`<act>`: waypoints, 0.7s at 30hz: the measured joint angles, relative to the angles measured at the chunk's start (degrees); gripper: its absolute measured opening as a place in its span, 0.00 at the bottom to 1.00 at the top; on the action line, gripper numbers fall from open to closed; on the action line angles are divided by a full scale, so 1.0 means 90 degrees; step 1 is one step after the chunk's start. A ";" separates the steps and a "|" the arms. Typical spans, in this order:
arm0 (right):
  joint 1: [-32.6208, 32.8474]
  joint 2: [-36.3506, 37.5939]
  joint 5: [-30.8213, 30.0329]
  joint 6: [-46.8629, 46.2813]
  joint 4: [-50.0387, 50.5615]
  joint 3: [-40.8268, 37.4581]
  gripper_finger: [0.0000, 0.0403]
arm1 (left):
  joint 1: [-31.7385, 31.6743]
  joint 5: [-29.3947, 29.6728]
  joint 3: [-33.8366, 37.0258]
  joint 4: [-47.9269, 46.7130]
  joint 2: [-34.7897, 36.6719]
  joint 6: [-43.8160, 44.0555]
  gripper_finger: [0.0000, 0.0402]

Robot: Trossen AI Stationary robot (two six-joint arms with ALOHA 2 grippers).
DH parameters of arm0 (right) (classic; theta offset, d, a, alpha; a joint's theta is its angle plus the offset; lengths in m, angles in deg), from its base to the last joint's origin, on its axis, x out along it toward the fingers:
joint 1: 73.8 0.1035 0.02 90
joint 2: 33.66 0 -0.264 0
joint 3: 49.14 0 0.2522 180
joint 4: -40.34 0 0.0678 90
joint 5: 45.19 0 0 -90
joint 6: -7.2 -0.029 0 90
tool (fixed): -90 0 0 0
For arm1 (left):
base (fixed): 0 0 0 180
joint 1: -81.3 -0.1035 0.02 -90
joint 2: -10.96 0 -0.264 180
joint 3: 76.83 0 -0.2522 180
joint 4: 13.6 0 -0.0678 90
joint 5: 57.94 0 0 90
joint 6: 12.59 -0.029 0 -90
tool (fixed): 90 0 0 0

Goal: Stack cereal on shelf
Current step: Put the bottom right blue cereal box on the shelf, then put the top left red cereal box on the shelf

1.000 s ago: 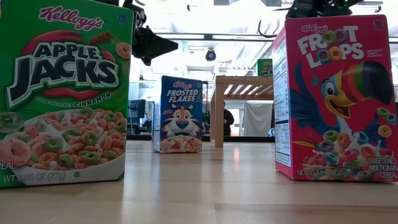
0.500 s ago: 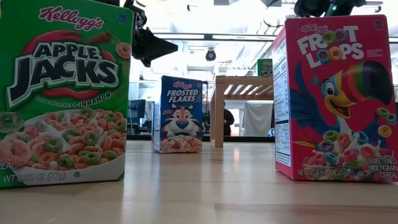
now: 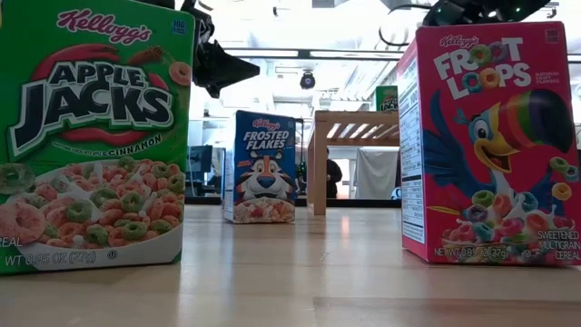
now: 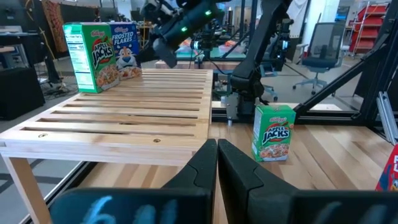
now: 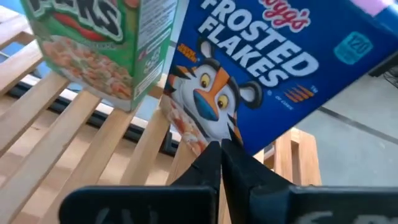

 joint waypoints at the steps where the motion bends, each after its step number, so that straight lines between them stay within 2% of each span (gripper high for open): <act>1: -0.0022 0.0000 -0.0056 -0.0004 0.0000 0.0000 0.00 | 0.0000 0.0000 -0.0002 0.0001 0.0000 0.0001 0.01; 5: -0.0090 0.0010 -0.0261 -0.0021 -0.0010 0.0000 0.00 | 0.0000 0.0002 -0.0002 -0.0002 0.0000 0.0024 0.01; 13: -0.0099 0.0017 -0.0247 0.0020 -0.0047 0.0005 0.00 | 0.0002 0.0019 -0.0002 -0.0033 0.0000 0.0096 0.01; 18: 0.0336 0.0446 0.0371 -0.0101 0.0652 0.0088 0.00 | -0.0004 -0.0055 -0.0002 -0.0061 0.0027 0.0416 0.01; 21: 0.0820 0.0946 0.0688 -0.0032 0.0474 -0.0379 0.00 | -0.0041 -0.0176 -0.0123 -0.0424 0.0180 0.0674 0.01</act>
